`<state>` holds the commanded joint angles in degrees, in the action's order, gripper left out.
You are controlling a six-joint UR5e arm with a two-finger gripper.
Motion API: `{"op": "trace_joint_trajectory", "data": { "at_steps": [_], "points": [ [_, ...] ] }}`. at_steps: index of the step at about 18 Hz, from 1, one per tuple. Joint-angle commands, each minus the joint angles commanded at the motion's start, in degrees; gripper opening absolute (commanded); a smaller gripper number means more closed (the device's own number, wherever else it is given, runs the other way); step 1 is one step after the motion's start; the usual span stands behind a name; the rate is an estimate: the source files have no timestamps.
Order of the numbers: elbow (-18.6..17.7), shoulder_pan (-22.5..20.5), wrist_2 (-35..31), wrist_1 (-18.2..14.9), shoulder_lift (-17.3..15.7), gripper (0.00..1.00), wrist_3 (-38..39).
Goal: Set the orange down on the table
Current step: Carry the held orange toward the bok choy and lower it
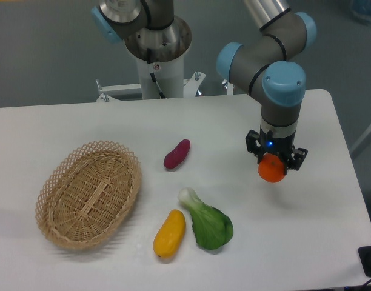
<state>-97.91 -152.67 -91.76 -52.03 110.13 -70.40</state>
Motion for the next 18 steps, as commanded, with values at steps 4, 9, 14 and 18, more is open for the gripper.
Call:
{"op": "trace_joint_trajectory", "data": {
  "at_steps": [4, 9, 14, 18],
  "points": [
    [0.2, 0.0, -0.1, 0.0, 0.0, 0.28, 0.3],
    [-1.6, 0.6, 0.2, 0.5, 0.0, 0.28, 2.3],
    [-2.6, 3.3, 0.1, 1.0, 0.8, 0.28, 7.6],
    [-2.6, 6.8, 0.0, 0.8, 3.0, 0.28, 8.4]
  ]
}}
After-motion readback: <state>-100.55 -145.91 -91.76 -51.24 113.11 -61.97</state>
